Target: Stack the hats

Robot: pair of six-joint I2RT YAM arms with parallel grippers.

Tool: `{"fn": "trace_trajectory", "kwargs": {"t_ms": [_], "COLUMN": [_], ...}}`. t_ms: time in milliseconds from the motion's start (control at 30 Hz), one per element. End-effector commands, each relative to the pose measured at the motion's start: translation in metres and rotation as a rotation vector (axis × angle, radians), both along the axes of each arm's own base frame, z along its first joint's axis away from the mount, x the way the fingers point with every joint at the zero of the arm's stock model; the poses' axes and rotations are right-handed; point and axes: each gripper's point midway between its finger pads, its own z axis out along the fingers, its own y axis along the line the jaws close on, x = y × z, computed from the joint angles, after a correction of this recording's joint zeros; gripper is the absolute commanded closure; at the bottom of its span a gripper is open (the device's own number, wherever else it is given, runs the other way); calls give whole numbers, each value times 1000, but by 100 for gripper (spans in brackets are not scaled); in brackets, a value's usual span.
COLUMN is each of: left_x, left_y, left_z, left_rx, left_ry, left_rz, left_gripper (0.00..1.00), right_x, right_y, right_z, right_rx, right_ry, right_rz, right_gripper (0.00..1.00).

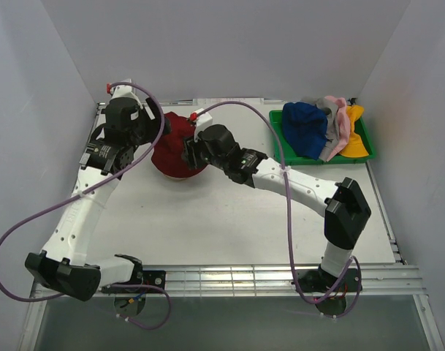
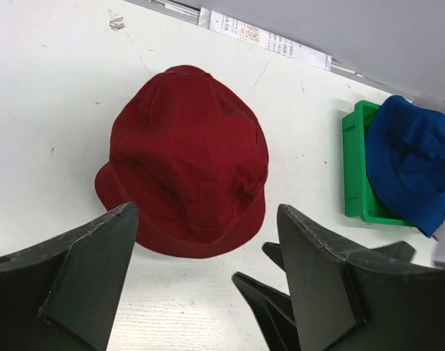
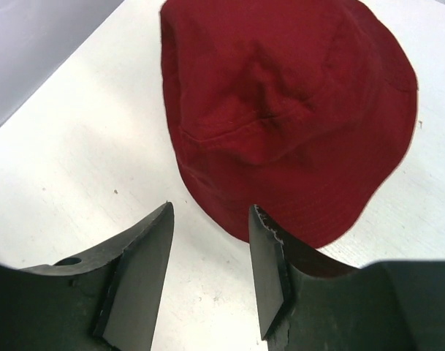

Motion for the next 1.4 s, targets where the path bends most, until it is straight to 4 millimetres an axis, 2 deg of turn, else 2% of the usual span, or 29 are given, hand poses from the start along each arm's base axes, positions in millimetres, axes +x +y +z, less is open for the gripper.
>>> {"fn": "trace_trajectory", "kwargs": {"t_ms": [0,100,200,233,300,333,400,467,500,600,633,700,733,867,967,1100,1367], "left_x": [12,26,42,46,56,60,69,75,80,87,88,90,90,93,94,95,95], "left_y": [-1,-8,-13,-14,-18,-19,-20,-19,-18,-16,-15,-13,-12,-14,-16,-17,-22], "left_z": [10,2,-8,-7,-19,-18,-29,-31,-40,-50,-52,-53,-54,-57,-59,-62,-79], "left_rx": [16,16,26,26,34,39,60,81,95,131,139,150,153,164,166,166,169], "left_ry": [-19,5,39,37,67,65,91,99,121,147,154,157,159,165,173,181,220], "left_rz": [2,-10,-9,-12,-17,-20,-13,-10,-6,2,6,12,14,4,-10,-17,-44], "left_gripper": [13,13,13,13,13,14,14,14,14,15,14,15,15,14,14,14,11], "right_x": [8,14,26,33,34,42,49,54,54,62,64,65,68,71,73,74,79], "right_y": [-19,-28,-41,-45,-43,-45,-46,-44,-43,-39,-36,-32,-30,-33,-37,-41,-39], "right_z": [33,42,38,33,29,20,16,3,-1,-15,-26,-32,-43,-68,-76,-89,-106], "right_rx": [115,174,205,212,236,231,242,243,246,245,235,237,228,213,222,214,201], "right_ry": [8,32,89,114,168,190,219,263,280,321,345,366,386,439,455,481,522], "right_rz": [-53,-50,-68,-66,-23,-27,-18,-17,-2,1,6,15,10,-11,-24,-34,-33], "right_gripper": [48,48,46,46,46,46,46,46,46,45,45,45,46,48,52,63,63]}}
